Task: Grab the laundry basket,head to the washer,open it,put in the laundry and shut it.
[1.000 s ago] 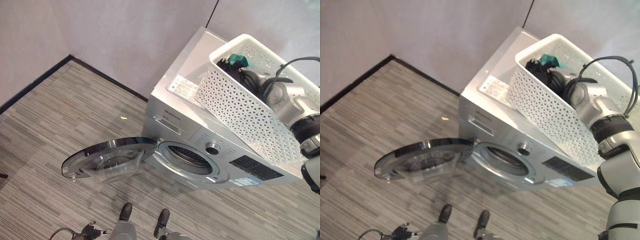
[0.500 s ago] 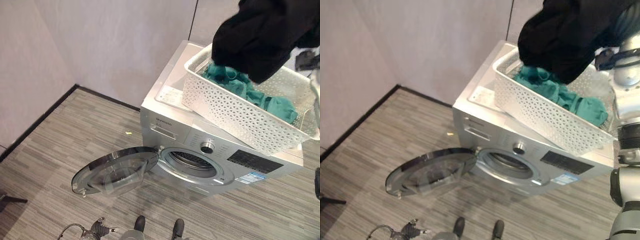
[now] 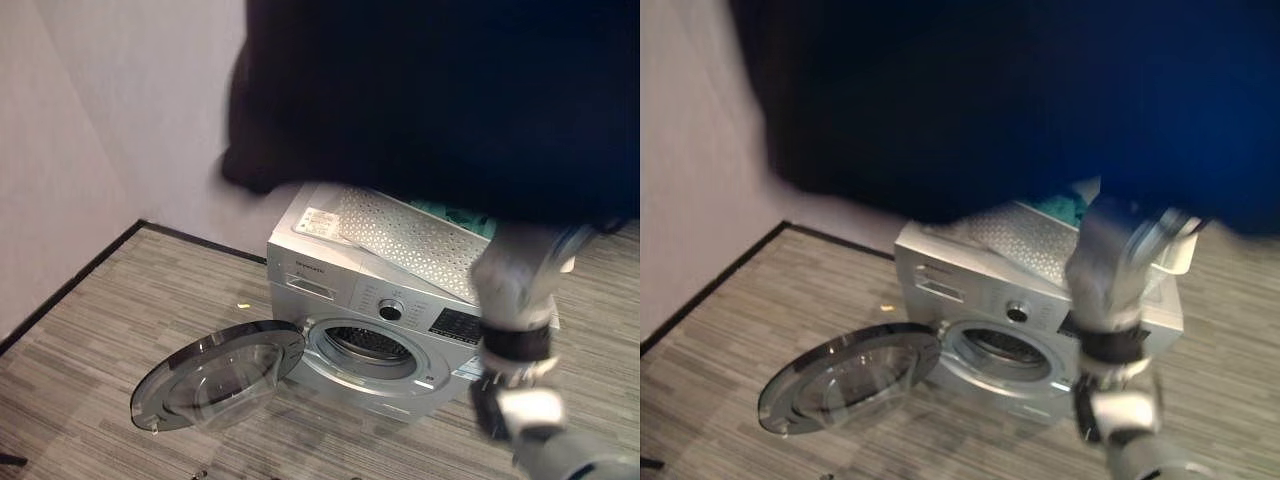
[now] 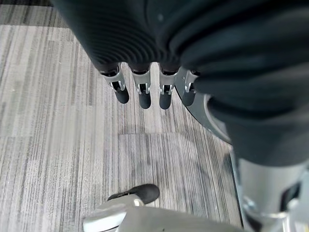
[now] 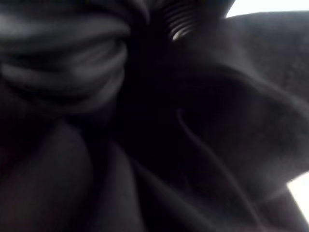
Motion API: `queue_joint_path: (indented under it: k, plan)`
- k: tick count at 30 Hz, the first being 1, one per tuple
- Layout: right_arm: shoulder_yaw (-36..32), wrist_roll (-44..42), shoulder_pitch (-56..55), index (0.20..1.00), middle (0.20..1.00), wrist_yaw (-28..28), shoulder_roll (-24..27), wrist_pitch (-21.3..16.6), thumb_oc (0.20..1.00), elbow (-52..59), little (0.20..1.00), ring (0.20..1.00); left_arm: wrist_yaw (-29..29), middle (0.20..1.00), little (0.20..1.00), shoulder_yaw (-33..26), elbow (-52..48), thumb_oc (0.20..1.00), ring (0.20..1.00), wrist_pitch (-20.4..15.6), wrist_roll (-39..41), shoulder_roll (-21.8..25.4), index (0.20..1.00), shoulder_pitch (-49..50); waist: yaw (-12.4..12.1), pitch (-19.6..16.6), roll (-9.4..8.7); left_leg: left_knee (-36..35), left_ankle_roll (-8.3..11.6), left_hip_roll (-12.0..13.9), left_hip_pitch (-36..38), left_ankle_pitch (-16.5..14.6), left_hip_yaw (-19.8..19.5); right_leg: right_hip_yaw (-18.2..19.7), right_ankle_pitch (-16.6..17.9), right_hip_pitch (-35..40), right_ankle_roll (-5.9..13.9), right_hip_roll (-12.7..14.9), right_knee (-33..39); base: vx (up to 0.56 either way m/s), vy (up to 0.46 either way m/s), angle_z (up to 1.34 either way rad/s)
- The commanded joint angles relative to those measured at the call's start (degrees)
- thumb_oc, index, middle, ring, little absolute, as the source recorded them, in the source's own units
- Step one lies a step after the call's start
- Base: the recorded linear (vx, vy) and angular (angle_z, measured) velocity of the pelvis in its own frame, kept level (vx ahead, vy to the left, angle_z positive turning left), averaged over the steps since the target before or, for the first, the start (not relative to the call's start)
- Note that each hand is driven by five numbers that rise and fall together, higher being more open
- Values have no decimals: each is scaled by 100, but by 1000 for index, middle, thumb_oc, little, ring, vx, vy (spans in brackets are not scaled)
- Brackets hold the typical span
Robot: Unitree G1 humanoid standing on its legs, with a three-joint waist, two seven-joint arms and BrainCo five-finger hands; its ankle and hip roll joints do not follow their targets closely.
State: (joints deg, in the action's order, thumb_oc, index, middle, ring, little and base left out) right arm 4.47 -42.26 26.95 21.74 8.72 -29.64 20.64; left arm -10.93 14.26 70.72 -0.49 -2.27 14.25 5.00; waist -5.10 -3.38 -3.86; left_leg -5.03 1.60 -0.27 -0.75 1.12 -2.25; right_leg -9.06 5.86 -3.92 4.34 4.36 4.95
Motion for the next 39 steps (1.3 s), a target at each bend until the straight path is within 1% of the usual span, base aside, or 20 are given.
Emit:
queue_joint_path:
  k: [1,3,4,5,6,7,10,12,13,14,17,20,21,24,25,29,30,33,37,39]
  plan:
    - [482,-1393,-504,200,200,-1044,72,256,200,365,200,200,-97,1000,1000,-290,496,1000,1000,99,15,90,1000,-264,58,420,3,439,-219,-85,-126,-302,-43,179,-665,288,144,-49,-370,-103,-31,-18]
    - [531,-1554,-695,200,200,-1195,110,318,200,405,200,200,-86,1000,1000,-316,437,1000,1000,86,27,97,1000,-244,79,528,5,730,-209,-113,-244,-376,-23,181,-698,234,132,-45,-470,-152,-26,-13]
    - [822,-2086,-1106,200,200,-1504,228,446,200,166,200,200,-85,1000,1000,-357,270,1000,1000,22,106,119,1000,-268,79,956,-9,1465,-156,-214,-636,-550,18,142,-768,84,73,-6,-743,-184,-23,-18]
    - [820,-2098,-1104,200,200,-1517,232,443,200,158,200,200,-85,1000,1000,-356,269,1000,1000,23,106,117,1000,-268,84,953,-1,1516,-157,-211,-667,-576,14,137,-776,71,73,-9,-758,-261,-35,-4]
    - [877,-2259,-1293,200,200,-1570,285,502,200,40,200,200,-56,1000,1000,-339,145,1000,1000,5,145,108,1000,-286,74,1146,0,1955,-140,-255,-898,-684,31,89,-848,-43,52,6,-979,-233,-23,3]
    - [1029,-2782,-1604,200,200,-1850,319,650,200,-254,200,200,-53,1000,1000,-296,-105,1000,1000,-63,222,101,1000,-230,57,1511,51,2539,-94,-244,-1315,-847,5,-51,-1056,-408,23,-8,-1518,-274,-43,12]
    - [1082,-3012,-1828,200,200,-1901,254,733,200,-973,200,200,14,1000,1000,-111,-404,1000,1000,-102,259,110,1000,-222,-9,1889,117,3342,-86,-200,-1948,-1103,-108,-306,-1319,-996,20,96,-2354,-163,-40,17]
    - [1038,-3139,-1870,200,200,-1917,153,738,200,-1098,200,200,14,1000,1000,-64,-436,1000,1000,-96,262,106,1000,-216,-28,1946,139,3524,-101,-189,-2075,-1180,-124,-371,-1373,-1101,11,120,-2530,-49,-23,30]
    - [1047,-3118,-1885,200,200,-1848,58,706,200,-1544,200,200,43,1000,1000,33,-415,1000,1000,-84,213,101,1000,-237,-73,2075,204,3719,-122,-172,-2225,-1275,-145,-426,-1479,-1257,1,137,-2757,-60,-9,32]
    - [1172,-3226,-1889,200,200,-1951,-35,866,200,-1869,200,200,24,1000,1000,86,-440,1000,1000,-66,206,118,1000,-295,-81,2165,245,3874,-153,-131,-2396,-1351,-154,-456,-1537,-1453,-17,143,-2938,-55,3,33]
    - [1313,-3378,-1881,200,200,-2045,-96,994,200,-2596,200,200,-32,1000,1000,34,-451,1000,1000,-95,312,173,1000,-376,-135,2226,271,3960,-200,-137,-2557,-1363,-204,-508,-1546,-1622,-29,150,-3052,-51,1,22]
    - [1339,-3497,-1754,200,200,-2134,-212,1094,200,-3499,200,200,-131,1000,1000,141,-969,1000,1000,-195,532,363,1000,-515,-205,2447,323,4166,-263,-200,-2996,-1368,-333,-553,-1669,-2036,-77,151,-3308,-67,-12,11]
    - [1279,-3533,-1686,200,200,-2103,-247,1084,200,-3692,200,200,-135,1000,1000,217,-1258,1000,1000,-224,596,417,1000,-490,-249,2533,390,4300,-280,-217,-3050,-1574,-364,-541,-1848,-2111,-39,138,-3485,-6,-4,15]
    - [1111,-3643,-1418,200,200,-2073,-323,1022,200,-4060,200,200,-152,1000,1000,370,-1653,1000,1000,-279,693,510,1000,-500,-297,2672,458,4464,-310,-302,-3332,-1605,-407,-600,-1907,-2359,-58,179,-3671,-38,19,27]
    - [903,-3699,-977,200,200,-1951,-353,878,200,-4476,200,200,-182,1000,1000,575,-2025,1000,1000,-347,849,594,1000,-530,-353,2811,543,4534,-340,-382,-3567,-1596,-459,-645,-1945,-2619,-61,235,-3836,-55,18,50]
    - [286,-3850,51,200,200,-1499,-478,549,200,-5247,200,200,-197,1000,1000,947,-2196,1000,1000,-322,953,650,1000,-657,-470,3031,731,4621,-385,-518,-4004,-1572,-511,-681,-1988,-3061,-69,273,-4011,-32,38,5]
    - [-51,-3991,523,200,200,-1350,-384,453,200,-5666,200,200,-167,1000,1000,1092,-2161,1000,1000,-293,914,669,1000,-641,-497,3136,821,4664,-407,-570,-4164,-1576,-517,-694,-1996,-3241,-49,312,-4091,9,52,24]
    - [-332,-4040,1068,200,200,-1242,-157,462,200,-6165,200,200,-139,1000,1000,1241,-2058,1000,1000,-264,891,656,1000,-677,-529,3196,923,4746,-426,-632,-4391,-1579,-528,-676,-2022,-3488,-39,343,-4221,35,62,11]
    - [-839,-4150,2358,200,200,-986,701,634,200,-7299,200,200,-67,1000,1000,1423,-1819,1000,1000,-196,827,715,1000,-558,-663,3267,1122,4950,-475,-760,-4756,-1675,-502,-619,-2179,-3897,-38,431,-4576,88,36,18]
    - [-958,-3985,3017,200,200,-738,1420,832,200,-8010,200,200,-12,1000,1000,1423,-1784,1000,1000,-183,851,830,1000,-512,-731,3246,1211,5062,-474,-809,-4915,-1734,-501,-604,-2267,-4094,-26,481,-4781,90,19,7]
